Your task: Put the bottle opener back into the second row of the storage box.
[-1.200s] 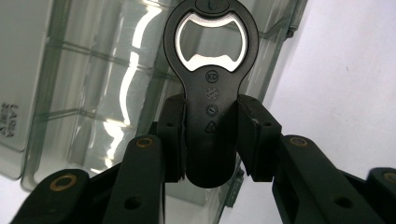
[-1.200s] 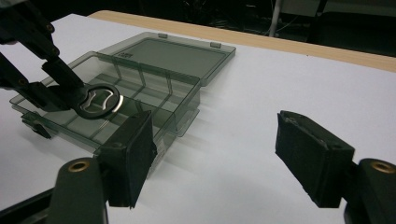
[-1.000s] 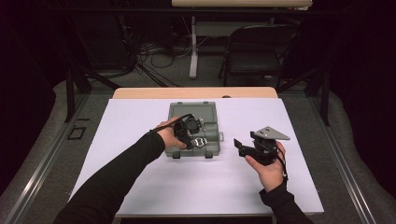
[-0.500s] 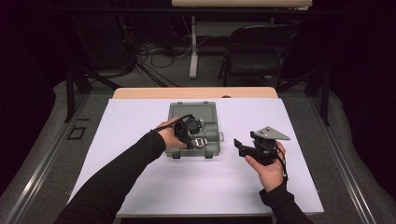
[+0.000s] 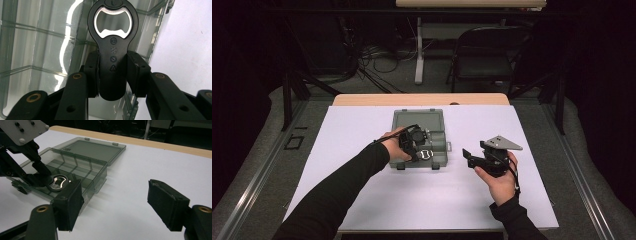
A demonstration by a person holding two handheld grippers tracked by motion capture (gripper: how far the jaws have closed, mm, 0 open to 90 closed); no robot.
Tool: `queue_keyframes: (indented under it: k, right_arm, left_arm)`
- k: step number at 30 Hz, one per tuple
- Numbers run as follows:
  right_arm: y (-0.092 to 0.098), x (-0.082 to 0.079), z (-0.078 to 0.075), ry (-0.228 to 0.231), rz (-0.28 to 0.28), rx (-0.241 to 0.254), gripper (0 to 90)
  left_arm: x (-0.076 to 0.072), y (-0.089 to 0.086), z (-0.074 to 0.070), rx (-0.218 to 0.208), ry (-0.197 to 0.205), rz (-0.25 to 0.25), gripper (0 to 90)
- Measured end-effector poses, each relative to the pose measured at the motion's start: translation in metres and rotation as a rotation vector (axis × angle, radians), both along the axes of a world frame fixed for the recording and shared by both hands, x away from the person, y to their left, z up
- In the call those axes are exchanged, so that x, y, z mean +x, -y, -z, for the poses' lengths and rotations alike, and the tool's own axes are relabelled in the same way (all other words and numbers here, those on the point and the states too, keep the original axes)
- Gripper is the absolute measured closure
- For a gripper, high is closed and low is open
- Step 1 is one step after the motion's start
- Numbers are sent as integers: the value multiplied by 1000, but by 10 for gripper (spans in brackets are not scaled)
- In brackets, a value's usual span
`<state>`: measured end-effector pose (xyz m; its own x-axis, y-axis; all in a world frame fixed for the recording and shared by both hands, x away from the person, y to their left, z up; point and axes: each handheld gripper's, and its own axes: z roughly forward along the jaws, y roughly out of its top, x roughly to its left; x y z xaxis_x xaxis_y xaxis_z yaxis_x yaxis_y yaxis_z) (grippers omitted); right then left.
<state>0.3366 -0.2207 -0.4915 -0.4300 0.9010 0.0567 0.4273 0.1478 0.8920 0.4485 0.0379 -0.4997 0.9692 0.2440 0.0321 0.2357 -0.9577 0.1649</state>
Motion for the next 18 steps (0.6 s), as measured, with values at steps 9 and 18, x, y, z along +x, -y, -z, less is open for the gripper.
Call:
queue_keyframes:
  k: [9,18]
  right_arm:
    - [0,0,0,8,1,2,277]
    - [0,0,0,13,3,7,277]
  left_arm:
    - [1,-1,0,-18,5,-21,635]
    - [2,-8,-11,-54,19,-53,555]
